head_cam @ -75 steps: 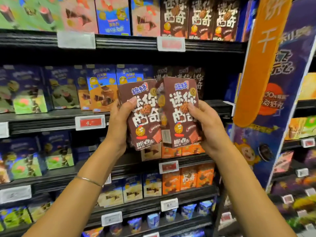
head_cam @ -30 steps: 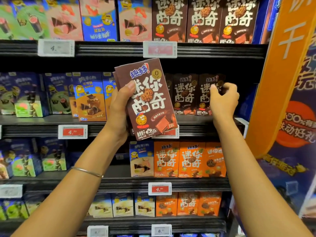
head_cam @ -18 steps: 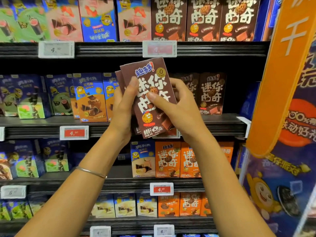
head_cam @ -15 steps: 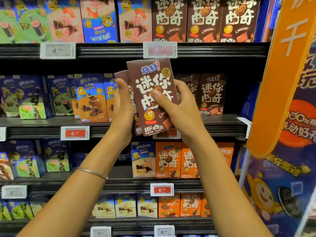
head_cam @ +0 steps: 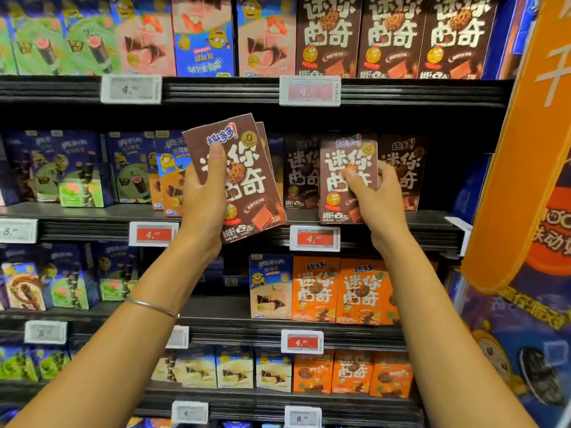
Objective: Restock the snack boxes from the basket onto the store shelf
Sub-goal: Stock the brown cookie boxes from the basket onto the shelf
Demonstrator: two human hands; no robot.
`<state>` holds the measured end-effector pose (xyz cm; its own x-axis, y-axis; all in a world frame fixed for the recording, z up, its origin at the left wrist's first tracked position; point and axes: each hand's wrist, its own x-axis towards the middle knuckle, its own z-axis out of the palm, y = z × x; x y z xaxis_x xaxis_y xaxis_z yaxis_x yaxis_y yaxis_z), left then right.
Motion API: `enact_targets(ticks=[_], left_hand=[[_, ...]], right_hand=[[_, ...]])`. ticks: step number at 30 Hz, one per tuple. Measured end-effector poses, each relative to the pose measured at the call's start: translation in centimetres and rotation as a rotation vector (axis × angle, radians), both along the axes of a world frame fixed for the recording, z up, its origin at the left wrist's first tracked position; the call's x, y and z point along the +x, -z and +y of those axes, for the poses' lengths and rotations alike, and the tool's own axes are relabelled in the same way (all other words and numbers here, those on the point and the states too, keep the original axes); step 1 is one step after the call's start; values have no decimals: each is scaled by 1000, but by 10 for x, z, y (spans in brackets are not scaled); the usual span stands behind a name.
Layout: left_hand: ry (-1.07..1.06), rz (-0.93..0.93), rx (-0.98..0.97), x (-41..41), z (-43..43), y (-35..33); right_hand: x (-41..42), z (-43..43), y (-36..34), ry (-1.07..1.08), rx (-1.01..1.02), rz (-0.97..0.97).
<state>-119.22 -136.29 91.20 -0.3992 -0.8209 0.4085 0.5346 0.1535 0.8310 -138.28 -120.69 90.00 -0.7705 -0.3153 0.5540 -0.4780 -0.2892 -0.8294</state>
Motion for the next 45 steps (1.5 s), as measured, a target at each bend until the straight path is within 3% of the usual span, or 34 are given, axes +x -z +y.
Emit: enact_targets(ticks=[7,15,20,26,35,39,42,45], left_hand=[[-6,-12,5,1,0,3],[20,-25,-5,0,1,2],[34,-32,4,-3,1,4],[61,-35,-3,-6,3,2],[116,-11,-10,-9,7,3],[134,21,-58,-9,10,6],[129,20,-95,-12,15,8],[130,11,-143,-17,20,7]], right_hand=[[-10,-23,-5,25,129,36],[-10,-35,-6,321,366,143],[-11,-38,-8,228,327,112],[-6,-51,-11,301,440,152],[10,-42,-3,355,357,181],[51,-24,4,90,114,196],[80,-19,10,-192,93,166],[91,-19,19,-90,171,266]])
